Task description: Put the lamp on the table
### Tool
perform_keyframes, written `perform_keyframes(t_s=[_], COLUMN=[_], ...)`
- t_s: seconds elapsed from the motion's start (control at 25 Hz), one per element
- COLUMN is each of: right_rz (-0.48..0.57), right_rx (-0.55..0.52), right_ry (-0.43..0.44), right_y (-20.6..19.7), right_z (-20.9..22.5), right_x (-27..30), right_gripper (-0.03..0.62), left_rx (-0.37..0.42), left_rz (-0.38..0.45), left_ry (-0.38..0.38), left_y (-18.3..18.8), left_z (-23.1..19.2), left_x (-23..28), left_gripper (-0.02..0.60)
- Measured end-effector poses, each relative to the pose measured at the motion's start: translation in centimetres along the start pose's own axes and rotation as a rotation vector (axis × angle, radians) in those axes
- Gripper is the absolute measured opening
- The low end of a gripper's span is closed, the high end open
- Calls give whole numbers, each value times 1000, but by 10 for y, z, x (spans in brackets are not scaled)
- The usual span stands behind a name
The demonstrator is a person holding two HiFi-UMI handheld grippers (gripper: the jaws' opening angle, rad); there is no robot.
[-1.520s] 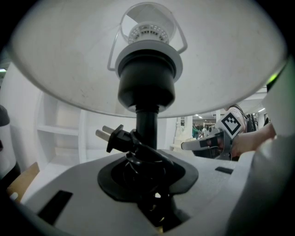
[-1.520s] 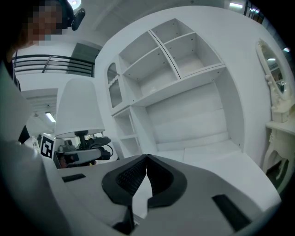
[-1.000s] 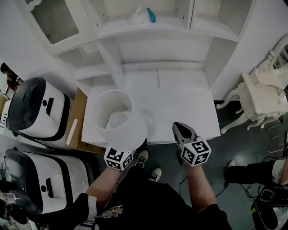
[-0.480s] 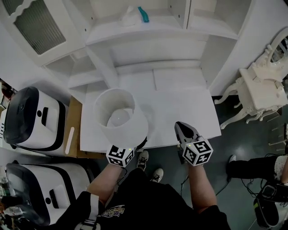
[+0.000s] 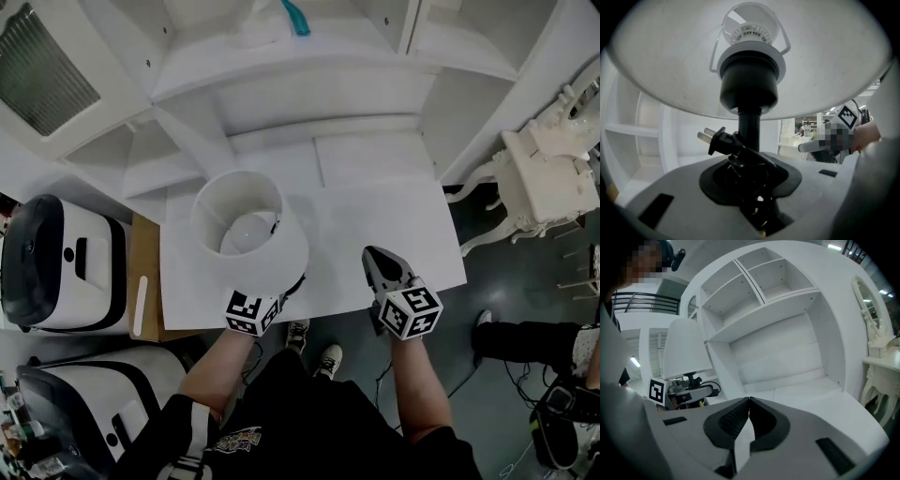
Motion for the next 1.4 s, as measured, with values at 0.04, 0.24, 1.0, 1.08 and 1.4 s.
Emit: perform_keyframes(t_s=[0.04, 0.24, 1.0, 1.08, 1.4], right_rz=[-4, -20, -73, -79, -90], right_rx=[2, 13, 68, 72, 80], right_ry=[-3, -25, -111, -117, -133], right_y=[-1, -7, -33, -35, -44], right_z=[1, 9, 59, 63, 74], right_x=[6, 30, 91, 94, 112], right_gripper=[26, 25, 25, 25, 25], left_rx=[-1, 1, -2, 2, -1], left_rz=[1, -7, -28, -24, -5], left_ry=[0, -12, -44, -42, -28], left_y=[-2, -17, -67, -70, -82], left_z=[-5, -28, -87, -92, -113], left_x=[5, 29, 121, 129, 160], left_gripper=[124, 123, 123, 124, 123])
Point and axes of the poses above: the fingertips, and each gripper's own axes: x forward along the fingers, z to its right, y out of its top, the point moved 10 cm from there along -x, backward along the fingers, and after that the axes turned 12 degrees about z, right-handed, at the moved point
